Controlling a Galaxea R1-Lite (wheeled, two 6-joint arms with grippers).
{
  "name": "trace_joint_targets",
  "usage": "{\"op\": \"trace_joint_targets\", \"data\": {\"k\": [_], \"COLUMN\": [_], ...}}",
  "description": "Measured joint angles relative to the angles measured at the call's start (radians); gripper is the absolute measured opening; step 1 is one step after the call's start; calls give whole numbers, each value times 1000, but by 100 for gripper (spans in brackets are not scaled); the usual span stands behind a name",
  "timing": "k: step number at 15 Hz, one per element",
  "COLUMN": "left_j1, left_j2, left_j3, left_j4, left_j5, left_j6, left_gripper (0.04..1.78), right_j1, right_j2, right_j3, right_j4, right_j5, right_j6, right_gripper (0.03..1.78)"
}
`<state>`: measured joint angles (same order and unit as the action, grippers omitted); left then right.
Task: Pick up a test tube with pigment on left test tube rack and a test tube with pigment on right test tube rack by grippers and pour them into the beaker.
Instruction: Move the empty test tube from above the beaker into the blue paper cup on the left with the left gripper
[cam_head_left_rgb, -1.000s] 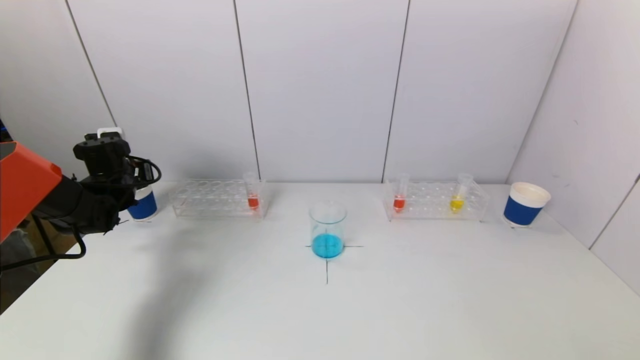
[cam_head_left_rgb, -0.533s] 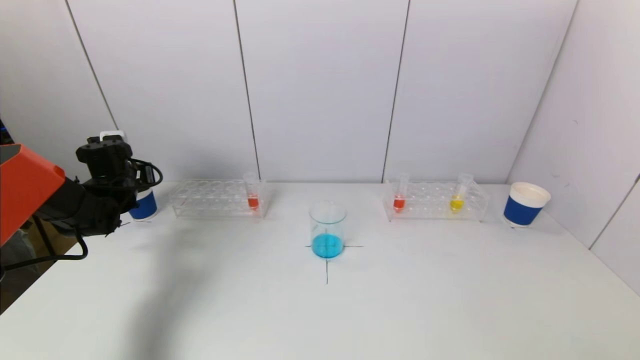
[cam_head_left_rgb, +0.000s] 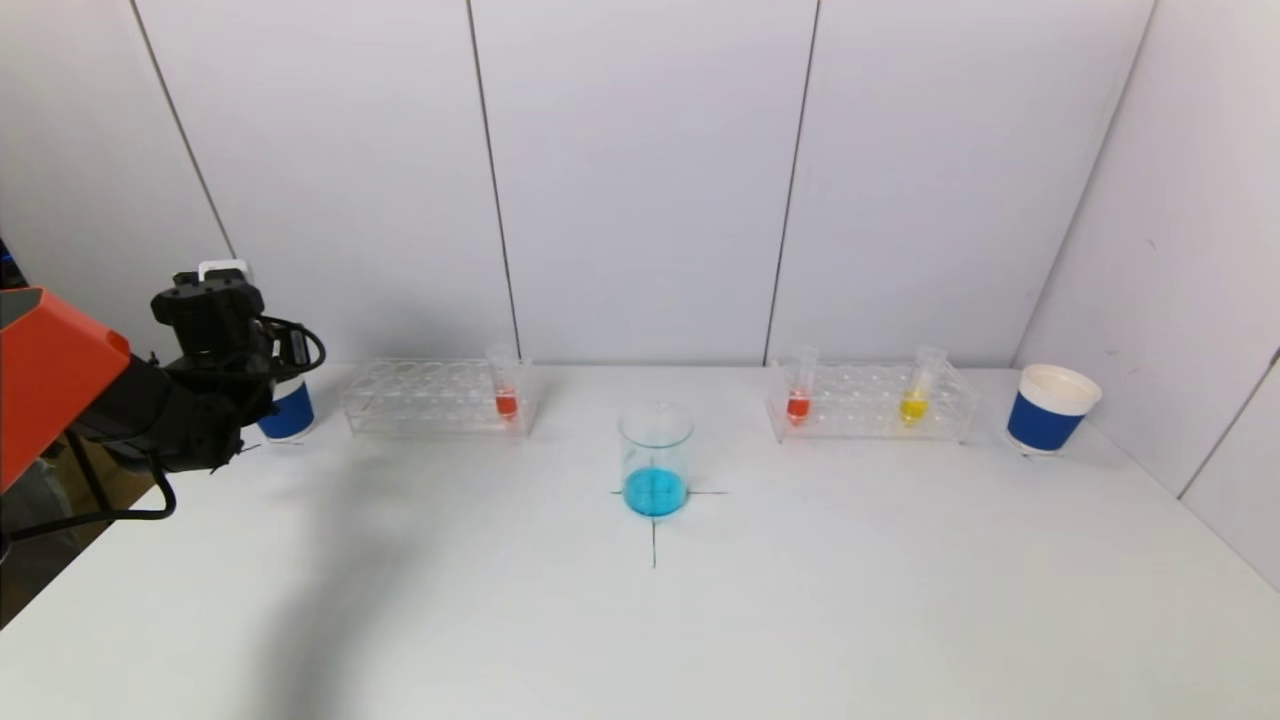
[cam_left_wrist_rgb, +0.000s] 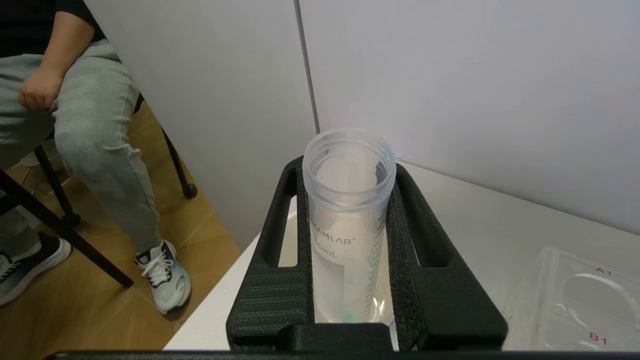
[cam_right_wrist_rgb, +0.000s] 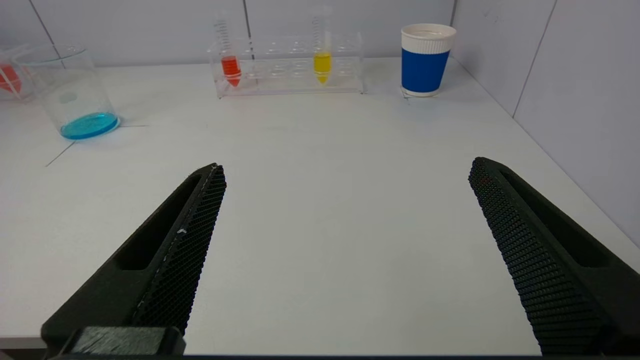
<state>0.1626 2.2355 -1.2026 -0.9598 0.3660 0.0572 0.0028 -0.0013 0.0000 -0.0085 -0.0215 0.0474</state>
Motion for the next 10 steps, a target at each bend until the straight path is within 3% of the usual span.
{"op": "trace_joint_targets", "data": {"k": [4,10], "left_j1": [1,1], "left_j2": [-1,-3], "left_j3": [2,3], "left_j4": [-1,-1], "left_j5": [0,0], "left_j6": [0,1], "left_gripper": [63,151], "right_j1": [0,0], "right_j2": [0,0], "right_j3": [0,0], "right_j4": [0,0], "right_j5": [0,0], "right_j6": [0,0], "right_gripper": [177,177]}}
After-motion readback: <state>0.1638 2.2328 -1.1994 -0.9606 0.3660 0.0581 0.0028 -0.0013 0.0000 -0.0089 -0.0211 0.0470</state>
